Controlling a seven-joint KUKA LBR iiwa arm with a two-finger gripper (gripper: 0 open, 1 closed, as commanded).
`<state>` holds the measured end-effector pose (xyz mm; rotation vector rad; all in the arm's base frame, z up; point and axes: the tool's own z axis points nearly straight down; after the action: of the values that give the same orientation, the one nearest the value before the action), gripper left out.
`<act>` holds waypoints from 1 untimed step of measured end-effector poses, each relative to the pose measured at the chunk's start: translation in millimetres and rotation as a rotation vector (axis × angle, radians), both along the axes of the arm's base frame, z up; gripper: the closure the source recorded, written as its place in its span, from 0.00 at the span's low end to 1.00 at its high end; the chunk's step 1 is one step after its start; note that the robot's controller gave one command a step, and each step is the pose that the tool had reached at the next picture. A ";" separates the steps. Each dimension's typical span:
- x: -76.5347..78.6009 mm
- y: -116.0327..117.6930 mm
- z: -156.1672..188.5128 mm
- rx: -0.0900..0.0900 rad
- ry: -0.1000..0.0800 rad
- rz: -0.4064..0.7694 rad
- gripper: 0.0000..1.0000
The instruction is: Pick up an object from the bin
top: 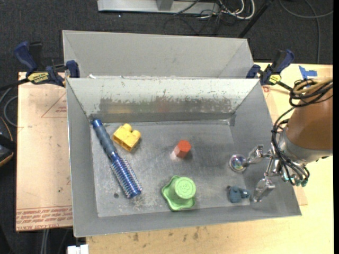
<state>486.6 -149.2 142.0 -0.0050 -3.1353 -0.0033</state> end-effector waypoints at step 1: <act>1.4 1.4 -57.7 -0.003 -0.018 0.156 0.00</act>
Offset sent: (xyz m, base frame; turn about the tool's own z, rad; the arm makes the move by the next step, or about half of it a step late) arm -0.0022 0.0001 -0.0583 -0.1575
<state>487.9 -147.9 84.3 0.2404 -3.1442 0.0021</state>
